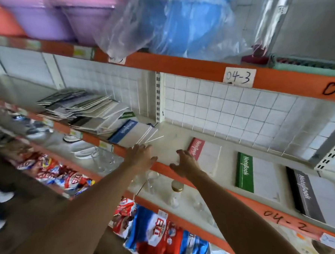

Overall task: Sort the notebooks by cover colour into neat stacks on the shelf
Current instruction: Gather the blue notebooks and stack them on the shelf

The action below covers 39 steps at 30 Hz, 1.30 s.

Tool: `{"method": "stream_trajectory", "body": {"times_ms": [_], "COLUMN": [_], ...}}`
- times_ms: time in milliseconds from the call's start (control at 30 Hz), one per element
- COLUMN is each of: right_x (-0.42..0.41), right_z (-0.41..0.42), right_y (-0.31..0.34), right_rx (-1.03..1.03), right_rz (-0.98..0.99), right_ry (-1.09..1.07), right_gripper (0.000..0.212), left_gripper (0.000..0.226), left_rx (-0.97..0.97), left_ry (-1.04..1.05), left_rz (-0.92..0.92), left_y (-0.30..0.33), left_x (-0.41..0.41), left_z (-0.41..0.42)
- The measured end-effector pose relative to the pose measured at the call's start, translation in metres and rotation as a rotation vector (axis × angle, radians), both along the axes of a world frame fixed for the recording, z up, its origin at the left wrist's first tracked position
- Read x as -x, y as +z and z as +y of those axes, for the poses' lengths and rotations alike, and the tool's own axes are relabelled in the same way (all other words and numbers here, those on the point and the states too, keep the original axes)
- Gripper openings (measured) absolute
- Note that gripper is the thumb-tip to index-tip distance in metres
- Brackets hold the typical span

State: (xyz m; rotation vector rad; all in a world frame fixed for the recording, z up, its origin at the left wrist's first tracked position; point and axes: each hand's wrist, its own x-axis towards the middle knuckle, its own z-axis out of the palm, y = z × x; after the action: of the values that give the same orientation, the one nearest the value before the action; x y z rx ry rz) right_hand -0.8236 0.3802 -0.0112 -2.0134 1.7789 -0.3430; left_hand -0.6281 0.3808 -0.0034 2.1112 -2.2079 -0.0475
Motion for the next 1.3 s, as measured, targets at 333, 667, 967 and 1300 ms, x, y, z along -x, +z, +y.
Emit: {"method": "stream_trajectory", "body": {"times_ms": [333,667,967,1300], "right_x": [-0.115,-0.179,-0.143,-0.165], "right_z": [-0.092,-0.152,-0.15,-0.127], "right_y": [-0.007,-0.032,-0.046,-0.063], "right_rx": [-0.003,-0.054,-0.035,0.094], "right_rz": [0.027,0.298,0.306,0.125], "right_ry": [0.19,0.323,-0.179,-0.486], "right_gripper": [0.061,0.056,0.077,0.079], "left_gripper": [0.055,0.052,0.068,0.074], "left_rx": [-0.045,-0.061,-0.151,0.003], "left_ry": [0.143,0.079,0.046,0.069], "left_rz": [-0.032,0.001,0.046,0.057], "left_y": [0.002,-0.019,-0.044,-0.076], "left_x": [-0.109,-0.153,-0.15,-0.142], "left_z": [-0.075,-0.134,-0.177,-0.178]}}
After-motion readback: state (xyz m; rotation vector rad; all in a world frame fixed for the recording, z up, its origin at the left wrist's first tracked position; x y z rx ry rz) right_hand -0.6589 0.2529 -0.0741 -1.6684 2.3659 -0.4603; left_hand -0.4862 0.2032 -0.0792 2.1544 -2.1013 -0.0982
